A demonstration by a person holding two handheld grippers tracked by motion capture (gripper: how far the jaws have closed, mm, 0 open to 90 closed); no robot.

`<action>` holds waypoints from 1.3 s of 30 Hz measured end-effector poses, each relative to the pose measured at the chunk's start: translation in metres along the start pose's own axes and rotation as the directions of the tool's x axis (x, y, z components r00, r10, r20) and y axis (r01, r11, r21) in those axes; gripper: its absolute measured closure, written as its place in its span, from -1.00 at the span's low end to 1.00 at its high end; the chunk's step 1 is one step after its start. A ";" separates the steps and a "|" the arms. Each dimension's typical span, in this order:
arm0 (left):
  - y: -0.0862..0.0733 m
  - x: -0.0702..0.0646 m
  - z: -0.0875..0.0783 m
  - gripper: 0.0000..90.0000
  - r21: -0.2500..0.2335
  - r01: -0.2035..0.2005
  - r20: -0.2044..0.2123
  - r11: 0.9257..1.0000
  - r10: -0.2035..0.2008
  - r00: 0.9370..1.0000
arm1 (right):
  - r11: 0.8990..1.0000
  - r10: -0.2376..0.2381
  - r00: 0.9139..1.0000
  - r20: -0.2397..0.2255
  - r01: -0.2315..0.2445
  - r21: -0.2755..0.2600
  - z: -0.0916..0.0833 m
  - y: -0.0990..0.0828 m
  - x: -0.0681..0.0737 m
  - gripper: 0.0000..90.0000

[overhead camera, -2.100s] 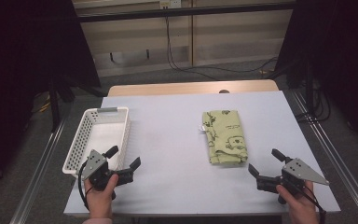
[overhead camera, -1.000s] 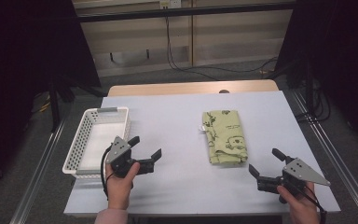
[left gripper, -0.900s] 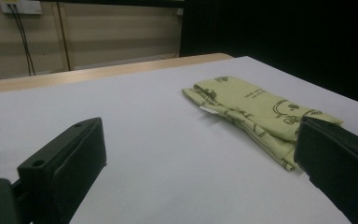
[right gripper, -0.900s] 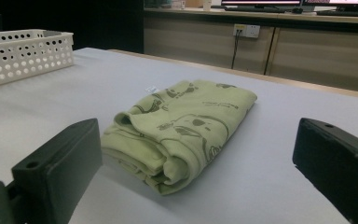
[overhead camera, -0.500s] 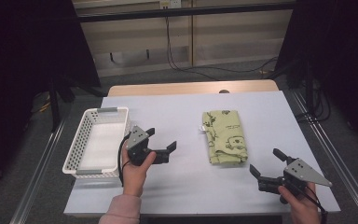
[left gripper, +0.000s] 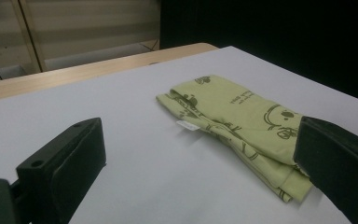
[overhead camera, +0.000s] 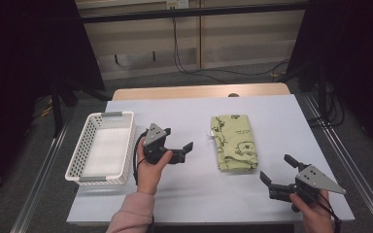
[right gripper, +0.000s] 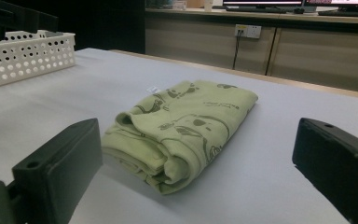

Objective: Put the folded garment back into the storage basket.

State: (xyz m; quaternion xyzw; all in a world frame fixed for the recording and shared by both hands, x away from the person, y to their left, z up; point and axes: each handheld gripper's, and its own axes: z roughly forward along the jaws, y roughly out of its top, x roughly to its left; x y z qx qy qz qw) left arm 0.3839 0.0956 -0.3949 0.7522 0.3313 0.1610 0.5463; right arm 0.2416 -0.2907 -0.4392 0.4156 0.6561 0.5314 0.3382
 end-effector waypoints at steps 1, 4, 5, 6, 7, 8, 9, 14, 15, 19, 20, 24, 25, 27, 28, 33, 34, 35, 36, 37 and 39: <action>0.001 0.000 0.001 -0.95 0.003 0.001 0.006 1.000 -0.001 1.000 | 1.000 0.002 1.000 0.000 -0.002 0.000 0.000 0.000 0.000 -0.98; 0.004 -0.001 0.007 -0.95 0.009 0.000 0.013 1.000 0.000 1.000 | 1.000 0.000 1.000 -0.004 0.000 -0.001 0.000 0.000 0.000 -0.97; 0.004 -0.001 0.007 -0.95 0.009 0.000 0.013 1.000 0.000 1.000 | 1.000 0.000 1.000 -0.004 0.000 -0.001 0.000 0.000 0.000 -0.97; 0.005 -0.002 0.009 -0.95 0.016 -0.004 0.014 1.000 0.004 1.000 | 1.000 -0.003 1.000 -0.006 0.003 -0.003 0.000 0.000 0.000 -0.97; 0.005 -0.002 0.011 -0.95 0.016 -0.009 0.019 1.000 0.008 1.000 | 1.000 -0.003 1.000 0.000 0.003 -0.001 0.000 0.000 0.000 -0.97; 0.007 -0.004 0.015 -0.95 0.025 -0.010 0.028 1.000 0.009 1.000 | 1.000 0.000 1.000 -0.001 0.000 0.000 0.000 0.000 0.001 -0.97; 0.007 -0.004 0.017 -0.95 0.027 -0.013 0.026 1.000 0.012 1.000 | 1.000 -0.003 1.000 -0.005 0.003 -0.003 0.000 0.000 0.000 -0.97; 0.009 -0.007 0.027 -0.95 0.037 -0.008 0.039 0.999 0.007 0.999 | 1.000 -0.002 1.000 -0.004 0.002 -0.001 0.000 0.000 0.000 -0.97; 0.009 -0.007 0.029 -0.95 0.037 -0.009 0.042 0.999 0.007 0.999 | 1.000 -0.003 1.000 -0.004 0.003 -0.002 0.000 0.000 0.000 -0.97; 0.011 -0.009 0.035 -0.95 0.053 -0.014 0.045 0.998 0.012 0.999 | 1.000 0.003 1.000 -0.006 -0.003 0.001 0.000 0.000 0.000 -0.97; 0.011 -0.009 0.035 -0.95 0.053 -0.014 0.045 0.998 0.012 0.999 | 1.000 0.003 1.000 -0.006 -0.003 0.001 0.000 0.000 0.000 -0.97; 0.011 -0.010 0.041 -0.95 0.061 -0.010 0.053 0.998 0.006 0.999 | 1.000 -0.001 1.000 -0.003 0.001 0.003 0.000 0.000 0.000 -0.97; 0.011 -0.010 0.043 -0.95 0.056 -0.007 0.060 0.998 0.003 0.998 | 1.000 -0.003 1.000 -0.004 0.003 0.001 0.000 0.000 0.000 -0.97; 0.011 -0.011 0.047 -0.95 0.059 -0.003 0.062 0.998 -0.001 0.998 | 1.000 -0.003 1.000 -0.004 0.003 0.002 0.000 0.000 0.000 -0.97; 0.012 -0.011 0.048 -0.95 0.063 -0.005 0.068 0.998 0.001 0.998 | 1.000 -0.004 1.000 -0.004 0.004 0.003 0.000 0.000 0.000 -0.97; 0.013 -0.014 0.056 -0.95 0.072 -0.003 0.072 0.997 -0.002 0.997 | 1.000 -0.003 1.000 -0.005 0.003 0.003 0.000 0.000 0.000 -0.97; 0.013 -0.014 0.056 -0.95 0.072 -0.003 0.072 0.997 -0.002 0.997 | 1.000 -0.003 1.000 -0.005 0.003 0.003 0.000 0.000 0.000 -0.97; 0.013 -0.014 0.058 -0.95 0.069 0.001 0.078 0.998 -0.006 0.997 | 1.000 -0.003 1.000 -0.004 0.003 0.003 0.000 0.000 0.000 -0.97; 0.014 -0.015 0.061 -0.95 0.073 -0.003 0.078 0.997 -0.002 0.997 | 1.000 -0.003 1.000 -0.005 0.003 0.003 0.000 0.000 0.000 -0.97; 0.014 -0.015 0.061 -0.95 0.073 -0.003 0.078 0.997 -0.002 0.997 | 1.000 -0.003 1.000 -0.005 0.003 0.003 0.000 0.000 0.000 -0.97; 0.015 -0.016 0.063 -0.95 0.080 -0.016 0.080 0.997 0.010 0.997 | 1.000 -0.003 1.000 -0.005 0.003 0.003 0.000 0.000 0.000 -0.97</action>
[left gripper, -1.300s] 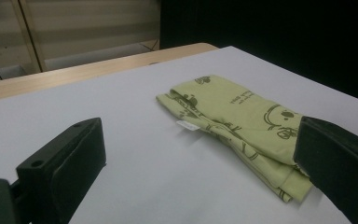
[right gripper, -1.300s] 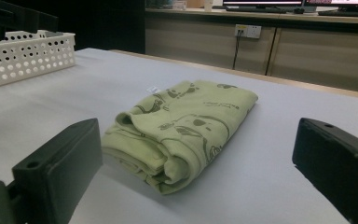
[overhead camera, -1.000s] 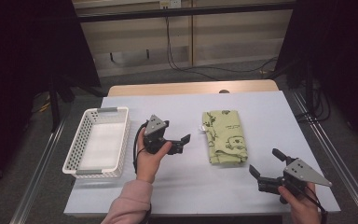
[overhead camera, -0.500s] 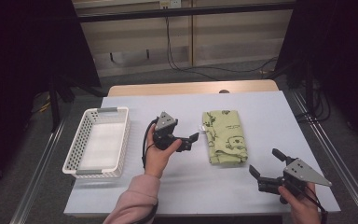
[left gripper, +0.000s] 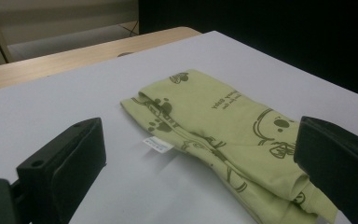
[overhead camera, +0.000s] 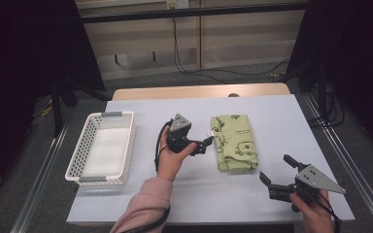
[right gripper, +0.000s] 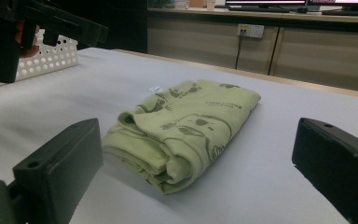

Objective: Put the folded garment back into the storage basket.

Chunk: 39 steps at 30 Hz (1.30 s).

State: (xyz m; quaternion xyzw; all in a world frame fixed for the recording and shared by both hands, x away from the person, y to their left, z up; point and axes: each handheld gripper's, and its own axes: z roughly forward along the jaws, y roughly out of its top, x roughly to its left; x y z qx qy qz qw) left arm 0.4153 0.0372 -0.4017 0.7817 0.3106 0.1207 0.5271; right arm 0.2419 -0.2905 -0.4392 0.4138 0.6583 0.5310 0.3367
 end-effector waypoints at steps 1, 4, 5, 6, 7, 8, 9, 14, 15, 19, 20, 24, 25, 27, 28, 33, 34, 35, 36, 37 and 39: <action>0.000 -0.001 0.003 -0.95 0.005 0.009 0.001 1.000 -0.009 1.000 | 1.000 -0.003 1.000 -0.001 0.003 -0.002 0.000 0.000 0.000 -0.97; 0.001 -0.001 0.006 -0.95 0.012 0.006 0.000 1.000 -0.006 1.000 | 1.000 -0.003 1.000 -0.002 0.003 -0.002 0.000 0.000 0.000 -0.97; 0.001 -0.001 0.008 -0.95 0.008 0.007 0.003 1.000 -0.007 1.000 | 1.000 -0.004 1.000 -0.002 0.004 -0.002 0.000 0.000 0.000 -0.97; 0.001 -0.002 0.010 -0.95 0.021 0.010 0.002 1.000 -0.010 1.000 | 1.000 -0.003 1.000 -0.003 0.003 -0.002 0.000 0.000 0.000 -0.97; 0.001 -0.002 0.010 -0.95 0.021 0.010 0.002 1.000 -0.010 1.000 | 1.000 -0.003 1.000 -0.003 0.003 -0.002 0.000 0.000 0.000 -0.97; 0.001 -0.002 0.012 -0.95 0.021 0.007 0.004 1.000 -0.008 1.000 | 1.000 -0.003 1.000 -0.004 0.003 -0.004 0.000 0.000 0.000 -0.97; 0.001 -0.002 0.015 -0.95 0.022 0.009 0.007 1.000 -0.009 1.000 | 1.000 -0.001 1.000 -0.003 0.001 -0.003 0.000 0.000 0.000 -0.97; 0.002 -0.001 0.019 -0.95 0.033 0.017 0.006 0.999 -0.017 1.000 | 1.000 0.000 1.000 -0.009 0.000 -0.005 0.000 0.000 0.000 -0.97; 0.002 -0.001 0.022 -0.95 0.034 0.021 0.009 0.999 -0.022 1.000 | 1.000 -0.002 1.000 -0.006 0.002 -0.004 0.000 0.000 0.000 -0.97; 0.002 -0.001 0.025 -0.95 0.040 0.022 0.012 0.999 -0.023 1.000 | 1.000 0.000 1.000 -0.006 0.000 -0.004 0.000 0.000 0.000 -0.97; 0.003 -0.001 0.027 -0.94 0.047 0.024 0.010 0.999 -0.025 1.000 | 1.000 0.001 1.000 -0.004 -0.001 -0.001 0.000 0.000 0.000 -0.97; 0.002 -0.002 0.033 -0.94 0.056 0.026 0.005 0.998 -0.026 1.000 | 1.000 0.000 1.000 -0.003 0.000 0.001 0.000 0.000 0.000 -0.97; 0.002 -0.002 0.033 -0.94 0.056 0.026 0.005 0.998 -0.026 1.000 | 1.000 0.000 1.000 -0.004 0.000 0.001 0.000 0.000 0.000 -0.97; 0.003 -0.002 0.035 -0.94 0.070 0.015 0.005 0.997 -0.015 1.000 | 1.000 0.000 1.000 -0.005 0.000 0.000 0.000 0.000 0.000 -0.97; 0.003 -0.003 0.037 -0.94 0.063 0.021 0.011 0.998 -0.022 1.000 | 1.000 0.000 1.000 -0.005 0.000 0.000 0.000 0.000 0.000 -0.97; 0.003 -0.005 0.045 -0.94 0.085 0.018 0.011 0.996 -0.019 1.000 | 1.000 0.000 1.000 -0.006 0.000 0.001 0.000 0.000 0.000 -0.97; 0.003 -0.006 0.047 -0.94 0.082 0.017 0.010 0.996 -0.018 1.000 | 1.000 -0.002 1.000 -0.006 0.002 0.001 0.000 0.000 0.000 -0.97; 0.004 -0.006 0.048 -0.94 0.099 0.007 0.007 0.995 -0.008 1.000 | 1.000 -0.002 1.000 -0.006 0.002 0.001 0.000 0.000 0.000 -0.96; 0.003 -0.007 0.051 -0.94 0.089 0.019 0.011 0.996 -0.020 1.000 | 1.000 0.001 1.000 -0.006 -0.001 0.002 0.000 0.000 0.000 -0.96; 0.003 -0.007 0.052 -0.94 0.096 0.020 0.010 0.995 -0.021 1.000 | 1.000 0.001 1.000 -0.006 -0.001 0.002 0.000 0.000 0.000 -0.96; 0.002 -0.008 0.057 -0.93 0.120 0.023 0.010 0.992 -0.025 1.000 | 1.000 -0.001 1.000 -0.006 0.001 0.002 0.000 0.000 0.000 -0.96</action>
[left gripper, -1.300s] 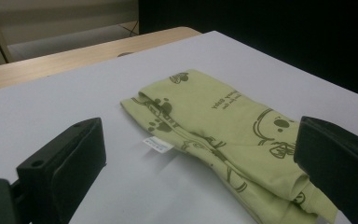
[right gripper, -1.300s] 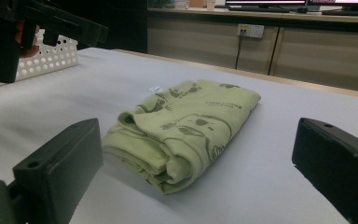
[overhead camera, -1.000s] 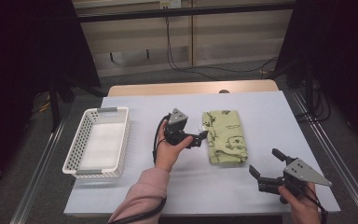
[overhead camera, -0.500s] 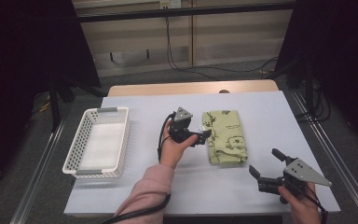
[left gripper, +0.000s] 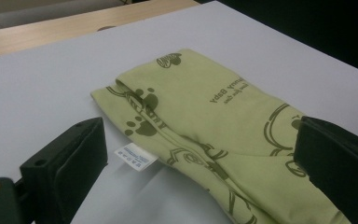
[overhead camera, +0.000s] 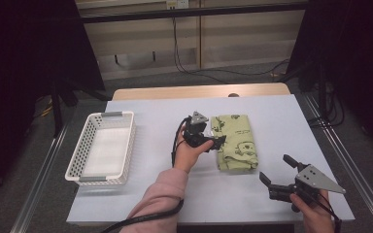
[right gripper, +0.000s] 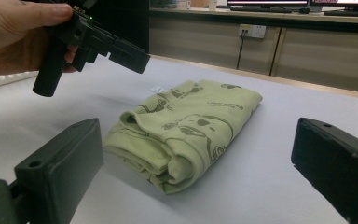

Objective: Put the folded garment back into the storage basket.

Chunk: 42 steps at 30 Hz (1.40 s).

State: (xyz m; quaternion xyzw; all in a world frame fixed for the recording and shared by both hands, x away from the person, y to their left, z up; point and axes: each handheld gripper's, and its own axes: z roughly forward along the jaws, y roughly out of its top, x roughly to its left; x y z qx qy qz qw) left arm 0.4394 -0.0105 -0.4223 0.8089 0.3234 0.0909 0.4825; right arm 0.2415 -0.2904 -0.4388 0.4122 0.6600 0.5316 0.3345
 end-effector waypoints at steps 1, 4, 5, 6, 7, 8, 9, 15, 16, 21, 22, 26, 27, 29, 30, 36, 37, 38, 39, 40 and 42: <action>0.000 0.000 0.000 -0.93 0.000 0.000 0.000 1.000 0.000 1.000 | 1.000 0.000 1.000 0.000 0.000 0.000 0.000 0.000 0.000 -0.96; -0.001 0.000 0.005 -0.92 0.014 0.005 -0.005 1.000 -0.005 1.000 | 1.000 0.000 1.000 0.000 0.000 0.000 0.000 0.000 0.000 -0.96; -0.001 -0.001 0.009 -0.92 0.027 0.008 -0.010 1.000 -0.007 1.000 | 1.000 -0.002 1.000 -0.001 0.002 0.001 0.000 0.000 0.000 -0.96; -0.001 -0.001 0.009 -0.92 0.027 0.008 -0.010 1.000 -0.007 1.000 | 1.000 -0.004 1.000 -0.002 0.004 0.000 0.000 0.000 0.000 -0.96; -0.001 -0.001 0.012 -0.92 0.029 0.010 -0.015 1.000 -0.009 1.000 | 1.000 -0.004 1.000 -0.002 0.004 0.001 0.000 0.000 0.000 -0.96; -0.001 -0.001 0.012 -0.91 0.029 0.010 -0.015 1.000 -0.009 1.000 | 1.000 -0.004 1.000 -0.002 0.004 0.001 0.000 0.000 0.000 -0.96; -0.001 -0.001 0.014 -0.91 0.034 0.013 -0.011 0.999 -0.013 1.000 | 1.000 -0.005 1.000 -0.002 0.005 0.001 0.000 0.000 0.000 -0.96; -0.004 -0.003 0.026 -0.90 0.050 0.041 -0.018 0.998 -0.041 0.999 | 1.000 -0.005 1.000 -0.002 0.005 0.000 0.000 0.000 0.000 -0.95; -0.004 -0.003 0.027 -0.90 0.060 0.038 -0.015 0.997 -0.037 0.999 | 1.000 -0.004 1.000 -0.001 0.004 0.001 0.000 0.000 0.000 -0.95; -0.007 -0.001 0.034 -0.88 0.113 0.026 -0.032 0.993 -0.023 0.999 | 1.000 -0.005 1.000 -0.003 0.005 0.001 0.000 0.000 0.000 -0.95; -0.007 -0.001 0.034 -0.88 0.113 0.026 -0.032 0.993 -0.023 0.999 | 1.000 -0.005 1.000 -0.003 0.005 0.002 0.000 0.000 0.000 -0.95; -0.008 -0.001 0.041 -0.87 0.117 0.040 -0.037 0.992 -0.036 0.999 | 1.000 -0.006 1.000 -0.003 0.006 0.003 0.000 0.000 0.000 -0.95; -0.008 -0.001 0.041 -0.86 0.117 0.040 -0.037 0.992 -0.036 0.999 | 1.000 -0.005 1.000 -0.003 0.005 0.004 0.000 0.000 0.000 -0.95; -0.007 -0.002 0.043 -0.85 0.136 0.033 -0.037 0.990 -0.028 0.999 | 1.000 -0.005 1.000 -0.002 0.005 0.004 0.000 0.000 -0.001 -0.95; -0.007 -0.003 0.044 -0.84 0.127 0.047 -0.042 0.991 -0.042 0.998 | 1.000 -0.004 1.000 -0.003 0.004 0.004 0.000 0.000 -0.001 -0.95; -0.008 -0.003 0.050 -0.83 0.150 0.048 -0.039 0.988 -0.042 0.998 | 1.000 -0.003 1.000 -0.009 0.003 -0.001 0.000 0.000 -0.001 -0.95; -0.009 -0.004 0.052 -0.79 0.134 0.067 -0.043 0.989 -0.062 0.997 | 1.000 -0.003 1.000 -0.008 0.003 0.001 0.000 0.000 -0.001 -0.95; -0.009 -0.002 0.052 -0.79 0.164 0.025 -0.047 0.986 -0.018 0.999 | 1.000 -0.002 1.000 -0.009 0.002 0.001 0.000 0.000 -0.001 -0.95; -0.009 -0.002 0.052 -0.79 0.164 0.025 -0.047 0.986 -0.018 0.999 | 1.000 -0.002 1.000 -0.009 0.002 0.001 0.000 0.000 -0.001 -0.95; -0.009 -0.003 0.053 -0.79 0.163 0.029 -0.047 0.986 -0.022 0.999 | 1.000 -0.002 1.000 -0.009 0.002 0.001 0.000 0.000 -0.001 -0.95; -0.010 -0.004 0.056 -0.78 0.143 0.068 -0.053 0.987 -0.061 0.997 | 1.000 0.000 1.000 -0.009 0.000 0.001 0.000 0.000 -0.001 -0.95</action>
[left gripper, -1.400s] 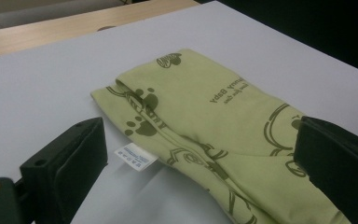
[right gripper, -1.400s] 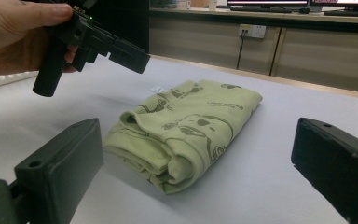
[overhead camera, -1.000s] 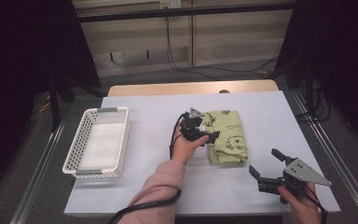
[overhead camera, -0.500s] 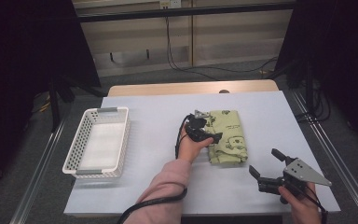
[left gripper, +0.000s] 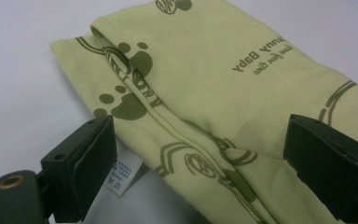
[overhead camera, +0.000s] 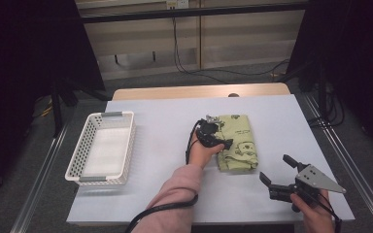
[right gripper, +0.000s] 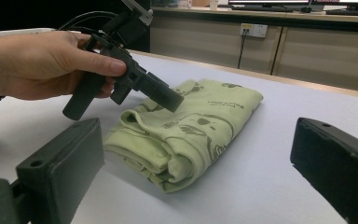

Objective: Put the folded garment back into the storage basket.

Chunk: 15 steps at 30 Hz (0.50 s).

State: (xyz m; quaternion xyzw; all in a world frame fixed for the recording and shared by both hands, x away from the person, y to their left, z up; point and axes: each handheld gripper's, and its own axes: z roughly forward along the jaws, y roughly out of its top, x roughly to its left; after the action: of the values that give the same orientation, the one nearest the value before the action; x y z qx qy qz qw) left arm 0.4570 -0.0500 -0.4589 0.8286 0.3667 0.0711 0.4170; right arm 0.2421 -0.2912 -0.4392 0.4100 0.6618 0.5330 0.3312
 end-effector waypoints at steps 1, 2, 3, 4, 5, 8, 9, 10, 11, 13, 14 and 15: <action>0.000 0.001 0.000 -0.77 0.014 -0.024 -0.006 1.000 0.024 1.000 | 1.000 0.003 1.000 -0.002 -0.003 0.000 0.000 0.000 0.000 -0.95; 0.000 0.002 0.000 -0.77 0.026 -0.030 -0.009 0.999 0.030 1.000 | 1.000 0.003 1.000 -0.002 -0.003 0.000 0.000 0.000 0.000 -0.95; 0.000 0.002 0.001 -0.76 0.023 -0.023 -0.009 0.999 0.024 1.000 | 1.000 0.002 1.000 -0.003 -0.002 0.000 0.000 0.000 0.000 -0.95; 0.000 0.001 0.002 -0.76 0.024 -0.017 -0.005 1.000 0.017 1.000 | 1.000 0.002 1.000 -0.003 -0.002 0.000 0.000 0.000 0.000 -0.95; -0.001 0.001 0.003 -0.73 0.023 -0.029 -0.019 0.999 0.029 0.999 | 1.000 0.003 1.000 -0.003 -0.003 0.000 0.000 0.000 0.000 -0.95; -0.001 0.000 0.004 -0.71 0.022 -0.023 -0.010 1.000 0.023 1.000 | 1.000 0.004 1.000 -0.002 -0.004 0.001 0.000 0.000 0.000 -0.95; 0.000 0.001 0.002 -0.67 0.039 -0.043 -0.007 0.998 0.043 0.999 | 1.000 0.004 1.000 0.001 -0.004 0.003 0.000 0.000 0.000 -0.95; -0.001 -0.001 0.004 -0.61 0.016 -0.027 -0.010 0.999 0.028 1.000 | 1.000 0.004 1.000 -0.001 -0.004 0.003 0.000 0.000 0.000 -0.95; 0.000 -0.002 0.002 -0.56 0.035 -0.019 -0.004 0.999 0.019 1.000 | 1.000 0.004 1.000 -0.003 -0.004 0.002 0.000 0.000 0.000 -0.95; 0.000 -0.004 0.002 -0.53 0.028 0.006 -0.005 1.000 -0.006 1.000 | 1.000 0.004 1.000 -0.004 -0.004 0.003 0.000 0.000 0.000 -0.95; 0.000 -0.005 0.002 -0.47 0.037 0.020 -0.004 0.999 -0.020 1.000 | 1.000 0.003 1.000 -0.001 -0.003 0.003 0.000 0.000 0.000 -0.95; 0.001 -0.006 0.001 -0.39 0.042 0.015 -0.005 0.999 -0.015 1.000 | 1.000 0.002 1.000 -0.001 -0.002 0.003 0.000 0.000 0.000 -0.95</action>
State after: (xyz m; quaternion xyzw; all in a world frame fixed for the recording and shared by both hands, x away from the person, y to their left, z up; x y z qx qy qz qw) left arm 0.4540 -0.0550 -0.4580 0.8342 0.3751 0.0621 0.3995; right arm 0.2425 -0.2913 -0.4393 0.4108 0.6625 0.5325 0.3298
